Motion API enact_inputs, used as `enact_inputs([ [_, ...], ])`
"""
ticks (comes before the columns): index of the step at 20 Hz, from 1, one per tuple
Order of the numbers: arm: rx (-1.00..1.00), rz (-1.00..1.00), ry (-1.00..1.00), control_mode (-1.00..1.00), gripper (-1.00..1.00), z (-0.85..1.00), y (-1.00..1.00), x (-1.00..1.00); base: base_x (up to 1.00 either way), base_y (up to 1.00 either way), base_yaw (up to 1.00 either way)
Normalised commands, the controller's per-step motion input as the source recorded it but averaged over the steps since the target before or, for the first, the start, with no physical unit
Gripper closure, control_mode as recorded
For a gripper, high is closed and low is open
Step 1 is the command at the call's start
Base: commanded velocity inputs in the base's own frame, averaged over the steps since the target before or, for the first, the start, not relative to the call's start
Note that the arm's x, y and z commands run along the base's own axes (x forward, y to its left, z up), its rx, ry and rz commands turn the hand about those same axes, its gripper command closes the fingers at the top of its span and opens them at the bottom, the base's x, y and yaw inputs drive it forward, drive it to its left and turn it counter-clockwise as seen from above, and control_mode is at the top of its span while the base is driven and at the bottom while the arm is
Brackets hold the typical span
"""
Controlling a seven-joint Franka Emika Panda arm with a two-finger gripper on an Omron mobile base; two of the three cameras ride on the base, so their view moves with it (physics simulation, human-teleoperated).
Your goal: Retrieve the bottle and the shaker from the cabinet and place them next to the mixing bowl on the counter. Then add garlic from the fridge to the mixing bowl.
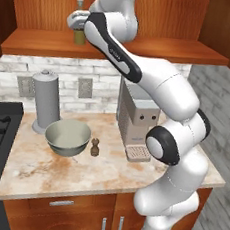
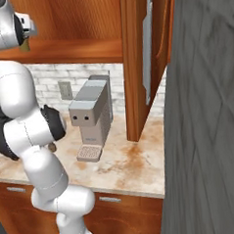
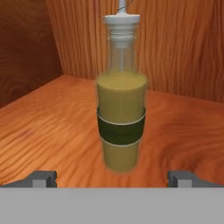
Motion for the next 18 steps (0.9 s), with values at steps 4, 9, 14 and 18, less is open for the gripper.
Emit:
enact_inputs([
  [4,0.00,0.00,0.00,-1.00,-1.00,-0.07,0.00,0.39,0.00,0.00,0.00],
  [9,0.00,0.00,0.00,-1.00,-1.00,-0.01,0.00,0.33,0.00,0.00,0.00],
  [14,0.00,0.00,0.00,-1.00,-1.00,0.00,0.03,0.16,0.00,0.00,0.00],
  [18,0.00,0.00,0.00,-1.00,-1.00,0.00,0.05,0.23,0.00,0.00,0.00],
])
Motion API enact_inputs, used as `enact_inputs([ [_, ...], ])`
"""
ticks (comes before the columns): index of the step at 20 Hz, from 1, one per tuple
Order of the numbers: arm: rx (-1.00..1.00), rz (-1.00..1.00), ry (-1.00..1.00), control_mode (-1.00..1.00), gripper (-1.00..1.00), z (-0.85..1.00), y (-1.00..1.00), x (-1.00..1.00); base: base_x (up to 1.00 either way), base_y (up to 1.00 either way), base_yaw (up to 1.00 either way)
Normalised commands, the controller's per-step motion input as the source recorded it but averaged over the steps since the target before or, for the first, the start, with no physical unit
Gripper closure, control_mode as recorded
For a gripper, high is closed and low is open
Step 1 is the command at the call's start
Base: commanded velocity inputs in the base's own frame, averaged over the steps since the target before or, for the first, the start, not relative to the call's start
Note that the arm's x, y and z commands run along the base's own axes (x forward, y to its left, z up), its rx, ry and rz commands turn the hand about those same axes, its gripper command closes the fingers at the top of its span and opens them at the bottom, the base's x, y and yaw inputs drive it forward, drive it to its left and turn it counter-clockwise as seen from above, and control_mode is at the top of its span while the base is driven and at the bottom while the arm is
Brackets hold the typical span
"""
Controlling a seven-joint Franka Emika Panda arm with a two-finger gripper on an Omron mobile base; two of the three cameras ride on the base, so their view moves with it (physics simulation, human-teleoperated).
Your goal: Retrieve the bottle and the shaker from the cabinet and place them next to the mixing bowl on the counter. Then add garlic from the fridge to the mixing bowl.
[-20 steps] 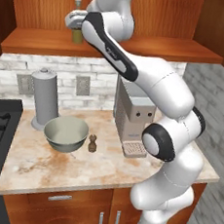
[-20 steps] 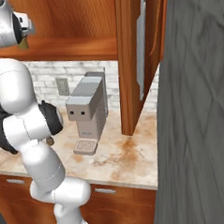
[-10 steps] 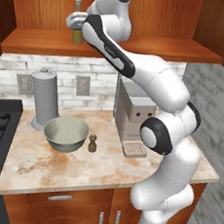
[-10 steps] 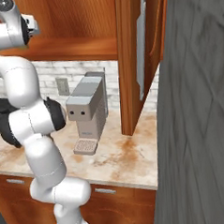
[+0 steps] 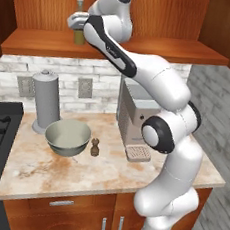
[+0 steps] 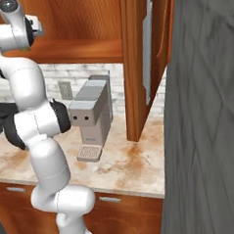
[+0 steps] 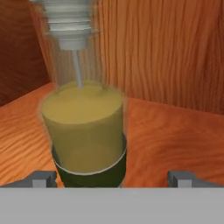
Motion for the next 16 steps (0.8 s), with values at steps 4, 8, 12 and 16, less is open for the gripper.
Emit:
enact_inputs([
  [4,0.00,0.03,0.00,-1.00,-1.00,0.00,0.16,0.18,0.00,0.00,0.00],
  [8,0.00,0.04,0.00,-1.00,-1.00,0.00,0.14,0.04,0.00,0.00,0.00],
  [12,0.00,0.03,0.00,-1.00,-1.00,0.00,0.11,0.03,0.00,0.00,0.00],
  [16,0.00,0.01,0.00,-1.00,-1.00,0.00,0.02,0.00,0.00,0.00,0.00],
])
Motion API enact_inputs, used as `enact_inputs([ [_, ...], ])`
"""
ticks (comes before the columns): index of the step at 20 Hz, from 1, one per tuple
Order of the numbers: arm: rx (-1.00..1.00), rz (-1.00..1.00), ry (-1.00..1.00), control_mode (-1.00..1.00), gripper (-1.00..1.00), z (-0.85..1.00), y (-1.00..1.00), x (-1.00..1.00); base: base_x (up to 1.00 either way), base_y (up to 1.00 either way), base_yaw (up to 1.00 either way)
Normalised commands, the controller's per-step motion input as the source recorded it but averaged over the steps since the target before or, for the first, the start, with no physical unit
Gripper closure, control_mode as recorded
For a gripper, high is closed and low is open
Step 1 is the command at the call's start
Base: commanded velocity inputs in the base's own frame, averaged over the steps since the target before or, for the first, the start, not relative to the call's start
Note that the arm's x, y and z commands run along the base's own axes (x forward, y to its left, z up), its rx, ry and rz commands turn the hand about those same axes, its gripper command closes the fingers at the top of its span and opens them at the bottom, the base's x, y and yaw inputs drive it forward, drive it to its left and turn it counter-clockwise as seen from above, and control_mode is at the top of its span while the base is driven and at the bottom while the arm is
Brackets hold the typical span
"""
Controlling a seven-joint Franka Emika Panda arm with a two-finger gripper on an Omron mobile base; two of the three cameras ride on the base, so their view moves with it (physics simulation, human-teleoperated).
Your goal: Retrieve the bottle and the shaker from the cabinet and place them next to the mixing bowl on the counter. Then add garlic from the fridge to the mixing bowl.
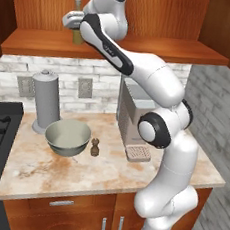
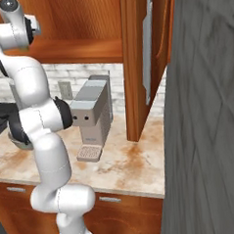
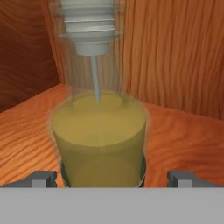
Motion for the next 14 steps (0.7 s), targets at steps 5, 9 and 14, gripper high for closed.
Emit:
enact_inputs([
  [5,0.00,0.00,0.00,-1.00,1.00,0.00,0.00,0.00,0.00,0.00,0.00],
  [9,0.00,0.00,0.00,-1.00,1.00,0.00,0.00,0.00,0.00,0.00,0.00],
  [14,0.00,0.00,0.00,-1.00,1.00,0.00,0.00,-0.46,0.00,0.00,0.00],
])
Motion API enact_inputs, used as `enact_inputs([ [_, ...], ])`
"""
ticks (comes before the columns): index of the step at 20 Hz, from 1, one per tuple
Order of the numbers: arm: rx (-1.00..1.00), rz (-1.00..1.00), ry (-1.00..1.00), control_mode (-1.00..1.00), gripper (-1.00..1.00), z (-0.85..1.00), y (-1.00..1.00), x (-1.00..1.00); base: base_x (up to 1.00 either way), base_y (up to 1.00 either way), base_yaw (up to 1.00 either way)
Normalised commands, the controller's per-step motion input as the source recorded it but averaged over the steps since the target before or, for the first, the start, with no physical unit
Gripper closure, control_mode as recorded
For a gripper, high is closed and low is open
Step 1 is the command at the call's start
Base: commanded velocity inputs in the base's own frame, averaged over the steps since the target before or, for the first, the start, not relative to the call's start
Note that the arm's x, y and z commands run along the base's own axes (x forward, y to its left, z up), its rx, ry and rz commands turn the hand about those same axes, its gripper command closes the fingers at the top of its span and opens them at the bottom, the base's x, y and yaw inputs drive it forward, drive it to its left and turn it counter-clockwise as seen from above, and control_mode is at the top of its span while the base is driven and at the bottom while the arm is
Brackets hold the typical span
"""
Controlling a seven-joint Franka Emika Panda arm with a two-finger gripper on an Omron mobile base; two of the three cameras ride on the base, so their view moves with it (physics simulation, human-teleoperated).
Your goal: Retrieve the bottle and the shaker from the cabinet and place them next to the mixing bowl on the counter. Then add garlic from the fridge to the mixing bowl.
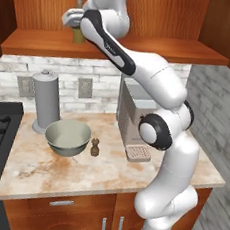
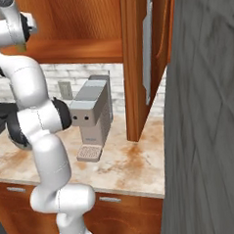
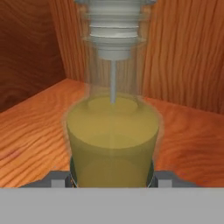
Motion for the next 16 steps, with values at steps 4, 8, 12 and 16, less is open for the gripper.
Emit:
enact_inputs([
  [4,0.00,0.01,0.00,-1.00,1.00,0.00,0.00,-0.99,0.00,0.00,0.00],
  [8,0.00,0.01,0.00,-1.00,1.00,-0.05,-0.01,-1.00,0.00,0.00,0.00],
  [12,0.01,0.00,0.00,-1.00,1.00,-0.18,-0.07,-1.00,0.00,0.00,0.00],
  [16,0.05,0.00,-0.07,-1.00,1.00,-0.09,-0.19,-1.00,0.00,0.00,0.00],
])
